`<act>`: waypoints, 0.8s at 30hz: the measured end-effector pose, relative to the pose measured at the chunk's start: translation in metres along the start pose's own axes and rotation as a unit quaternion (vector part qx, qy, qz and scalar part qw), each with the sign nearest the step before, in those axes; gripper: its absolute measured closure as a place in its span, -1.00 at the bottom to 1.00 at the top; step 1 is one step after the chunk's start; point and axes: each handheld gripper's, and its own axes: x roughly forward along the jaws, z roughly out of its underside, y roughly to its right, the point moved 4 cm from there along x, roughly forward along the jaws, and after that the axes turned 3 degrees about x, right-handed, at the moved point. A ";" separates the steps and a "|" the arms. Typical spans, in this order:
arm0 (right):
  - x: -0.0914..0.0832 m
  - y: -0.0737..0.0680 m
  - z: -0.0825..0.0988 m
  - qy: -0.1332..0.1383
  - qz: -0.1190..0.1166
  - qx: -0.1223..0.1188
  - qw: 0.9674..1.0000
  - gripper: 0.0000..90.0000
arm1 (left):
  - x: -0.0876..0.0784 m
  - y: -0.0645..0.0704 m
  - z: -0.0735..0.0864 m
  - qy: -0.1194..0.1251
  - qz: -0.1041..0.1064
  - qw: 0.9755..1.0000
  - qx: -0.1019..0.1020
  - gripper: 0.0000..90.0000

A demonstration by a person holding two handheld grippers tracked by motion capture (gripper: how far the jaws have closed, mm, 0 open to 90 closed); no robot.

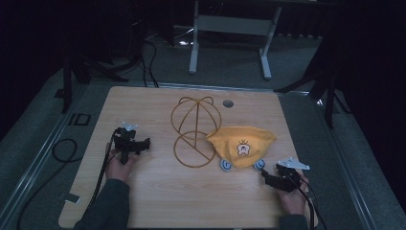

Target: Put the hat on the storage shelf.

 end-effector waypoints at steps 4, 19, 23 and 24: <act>0.000 0.000 0.000 0.000 0.000 0.000 1.000 -0.34 | 0.000 0.000 0.000 0.000 0.000 1.000 0.000 -0.68; -0.003 0.000 -0.002 0.001 -0.004 -0.028 1.000 0.27 | -0.001 0.000 0.001 0.001 0.000 1.000 0.002 -0.68; -0.006 -0.003 -0.004 0.001 0.008 -0.053 0.999 0.44 | -0.001 0.000 0.001 0.001 0.000 1.000 0.002 -0.68; -0.007 -0.005 -0.004 0.002 0.005 -0.057 0.998 0.47 | -0.001 0.000 0.001 0.001 0.001 1.000 0.002 -0.68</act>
